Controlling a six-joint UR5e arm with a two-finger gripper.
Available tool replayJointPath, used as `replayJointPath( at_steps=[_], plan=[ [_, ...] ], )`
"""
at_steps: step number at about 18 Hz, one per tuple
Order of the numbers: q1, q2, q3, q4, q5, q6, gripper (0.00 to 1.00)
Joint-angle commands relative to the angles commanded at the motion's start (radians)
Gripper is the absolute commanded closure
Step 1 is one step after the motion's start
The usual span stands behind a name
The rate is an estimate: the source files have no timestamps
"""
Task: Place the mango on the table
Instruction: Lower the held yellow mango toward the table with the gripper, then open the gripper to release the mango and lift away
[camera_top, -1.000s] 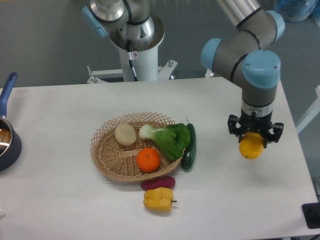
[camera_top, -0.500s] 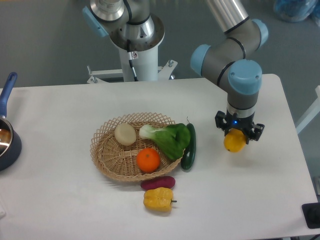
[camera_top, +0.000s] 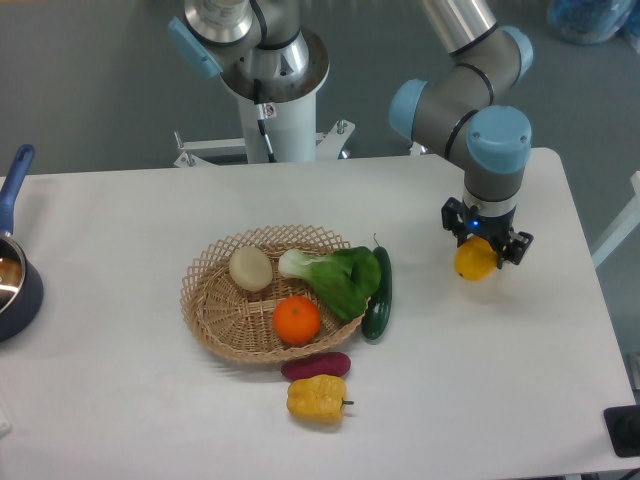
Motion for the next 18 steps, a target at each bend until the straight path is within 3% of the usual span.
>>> replayJointPath(
  at_steps=[8, 12, 14, 18],
  plan=[
    [0.011, 0.031, 0.008, 0.000, -0.035, -0.043, 0.00],
    [0.072, 0.072, 0.028, -0.009, -0.109, -0.051, 0.00],
    [0.113, 0.090, 0.028, -0.015, -0.158, -0.039, 0.00],
    [0.126, 0.098, 0.044, -0.032, -0.179, 0.070, 0.00]
  ],
)
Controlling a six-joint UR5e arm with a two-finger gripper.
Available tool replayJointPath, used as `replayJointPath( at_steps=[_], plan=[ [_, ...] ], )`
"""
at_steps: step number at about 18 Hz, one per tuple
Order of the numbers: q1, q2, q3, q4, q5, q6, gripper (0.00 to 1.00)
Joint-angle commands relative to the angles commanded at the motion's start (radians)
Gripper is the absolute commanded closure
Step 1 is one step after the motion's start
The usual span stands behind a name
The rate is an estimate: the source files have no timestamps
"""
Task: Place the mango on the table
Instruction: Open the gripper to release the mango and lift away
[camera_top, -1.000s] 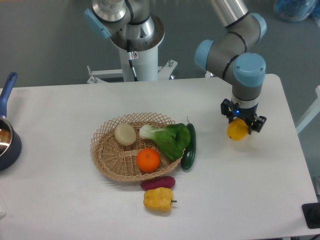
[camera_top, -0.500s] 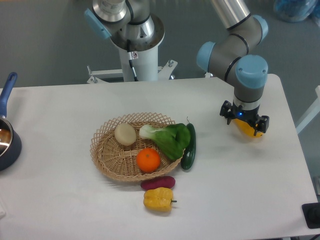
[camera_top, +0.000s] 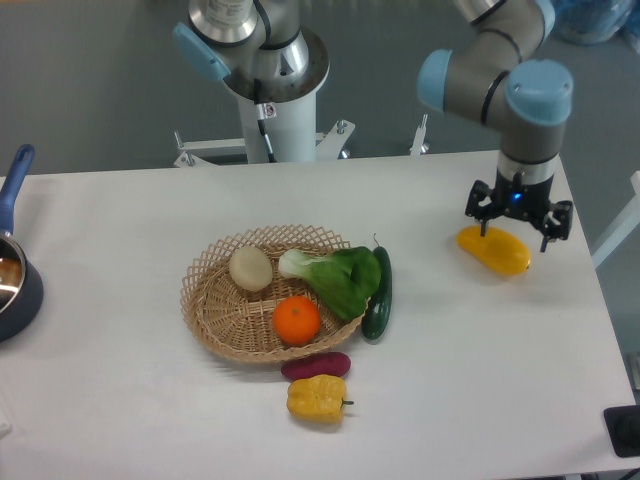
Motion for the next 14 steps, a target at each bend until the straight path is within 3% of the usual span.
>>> replayJointPath(
  at_steps=[2, 3, 5, 7, 14],
  plan=[
    [0.006, 0.000, 0.035, -0.055, 0.003, 0.048, 0.00],
    [0.012, 0.000, 0.085, -0.151, 0.003, 0.056, 0.00],
    [0.009, -0.002, 0.181, -0.289, 0.008, 0.056, 0.00],
    [0.003, -0.018, 0.244, -0.377, 0.009, 0.056, 0.00],
    [0.000, -0.018, 0.207, -0.367, 0.006, 0.056, 0.00]
  ],
)
